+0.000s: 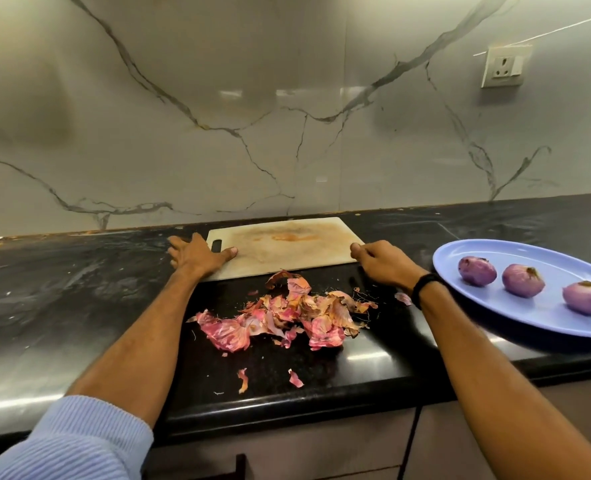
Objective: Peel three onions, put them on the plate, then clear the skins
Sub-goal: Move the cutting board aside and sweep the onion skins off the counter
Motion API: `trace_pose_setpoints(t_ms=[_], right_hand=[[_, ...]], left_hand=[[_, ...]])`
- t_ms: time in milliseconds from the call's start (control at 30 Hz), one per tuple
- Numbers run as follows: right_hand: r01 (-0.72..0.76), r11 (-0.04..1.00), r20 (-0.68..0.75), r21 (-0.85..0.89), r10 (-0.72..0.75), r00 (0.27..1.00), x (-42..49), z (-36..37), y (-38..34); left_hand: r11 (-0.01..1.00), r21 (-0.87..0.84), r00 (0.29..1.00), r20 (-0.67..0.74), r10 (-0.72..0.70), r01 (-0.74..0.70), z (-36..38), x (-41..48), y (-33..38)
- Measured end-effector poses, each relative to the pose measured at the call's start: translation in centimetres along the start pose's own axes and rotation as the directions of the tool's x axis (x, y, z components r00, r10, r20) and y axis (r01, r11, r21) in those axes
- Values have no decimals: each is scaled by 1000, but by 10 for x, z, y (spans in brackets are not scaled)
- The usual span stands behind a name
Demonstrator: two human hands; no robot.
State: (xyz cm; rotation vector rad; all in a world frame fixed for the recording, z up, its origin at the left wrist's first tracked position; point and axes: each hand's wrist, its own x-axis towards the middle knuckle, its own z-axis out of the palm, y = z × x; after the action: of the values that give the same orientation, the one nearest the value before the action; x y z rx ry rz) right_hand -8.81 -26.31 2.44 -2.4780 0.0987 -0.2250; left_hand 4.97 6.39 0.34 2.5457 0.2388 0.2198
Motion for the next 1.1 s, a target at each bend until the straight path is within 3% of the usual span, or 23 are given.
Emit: trace_pose_setpoints(t_ms=[67, 167, 300, 367, 500, 600, 667, 800, 900, 1100], right_hand=[[-56, 998, -11, 30, 56, 998, -23, 1, 1], [-75, 990, -20, 123, 78, 997, -55, 4, -6], [-58, 971, 68, 233, 43, 997, -74, 17, -31], [3, 980, 142, 200, -32, 989, -77, 24, -47], [178, 966, 262, 188, -224, 939, -75, 36, -81], [173, 978, 380, 118, -205, 902, -68, 48, -90], [174, 982, 357, 79, -191, 914, -68, 52, -89], [198, 945, 149, 261, -242, 959, -72, 52, -75], [161, 884, 10, 439, -183, 983, -74, 47, -62], [141, 901, -22, 410, -145, 989, -87, 45, -64]], left_hand=[[998, -45, 999, -29, -44, 43, -9, -7, -7], [937, -328, 982, -102, -161, 120, -28, -23, -14], [627, -774, 977, -54, -208, 91, -52, -93, -16], [623, -780, 990, -34, -138, 60, -50, -139, -19], [735, -667, 992, -71, 107, -127, -32, -195, -12], [764, -583, 945, -22, 325, -276, -17, -190, 0], [788, -528, 921, 27, 390, -318, -11, -186, 10], [827, -481, 906, 138, 400, -292, -11, -193, 34], [836, -503, 923, 171, 345, -219, -12, -196, 38], [770, -612, 935, 137, 327, -179, -6, -191, 35]])
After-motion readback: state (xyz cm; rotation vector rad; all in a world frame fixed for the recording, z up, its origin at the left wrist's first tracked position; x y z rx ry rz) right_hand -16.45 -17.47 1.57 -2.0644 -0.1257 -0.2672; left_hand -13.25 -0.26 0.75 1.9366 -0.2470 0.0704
